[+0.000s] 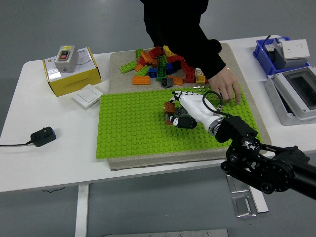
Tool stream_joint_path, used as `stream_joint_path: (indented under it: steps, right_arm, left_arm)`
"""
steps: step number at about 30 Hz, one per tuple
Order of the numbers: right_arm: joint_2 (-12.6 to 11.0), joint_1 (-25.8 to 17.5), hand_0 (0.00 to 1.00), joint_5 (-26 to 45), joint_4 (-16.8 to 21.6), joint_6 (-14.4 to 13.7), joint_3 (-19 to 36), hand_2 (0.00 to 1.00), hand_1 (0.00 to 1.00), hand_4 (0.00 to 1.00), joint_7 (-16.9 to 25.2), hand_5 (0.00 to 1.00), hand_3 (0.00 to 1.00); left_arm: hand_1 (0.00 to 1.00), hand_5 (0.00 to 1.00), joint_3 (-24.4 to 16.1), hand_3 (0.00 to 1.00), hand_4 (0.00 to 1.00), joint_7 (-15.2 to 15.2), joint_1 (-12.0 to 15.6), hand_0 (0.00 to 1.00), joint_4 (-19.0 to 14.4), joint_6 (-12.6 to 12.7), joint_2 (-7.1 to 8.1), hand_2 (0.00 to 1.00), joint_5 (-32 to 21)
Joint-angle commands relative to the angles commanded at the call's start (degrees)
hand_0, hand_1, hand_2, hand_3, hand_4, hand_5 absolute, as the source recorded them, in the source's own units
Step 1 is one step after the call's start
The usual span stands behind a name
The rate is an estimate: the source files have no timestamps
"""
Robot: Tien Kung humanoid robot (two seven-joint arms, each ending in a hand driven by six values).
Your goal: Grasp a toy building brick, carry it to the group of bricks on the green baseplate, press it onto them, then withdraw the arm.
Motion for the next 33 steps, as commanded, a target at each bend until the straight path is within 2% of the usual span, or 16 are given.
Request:
stream_joint_path:
  steps: [10, 33]
  right_arm:
    - [0.01, 0.84, 0.869, 0.55, -2.01, -0.02, -1.2, 0.928, 0.902, 0.517, 1.03, 0.361, 0.539]
    - [-0.38, 2.07, 0.861, 2.75, -3.41, -0.12, -2.87, 0.92, 0.889, 0.517, 1.7, 0.361, 0.54]
  left_arm:
    - [0.66, 0.671, -0.21, 0.604, 0.197, -0.18, -0.03, 0.662, 0.0, -0.27, 0.04, 0.572, 0.3]
    - [0.66, 0.672, 0.3, 0.604, 0.198, -0.21, -0.05, 0.662, 0.0, -0.29, 0.22, 0.572, -0.04]
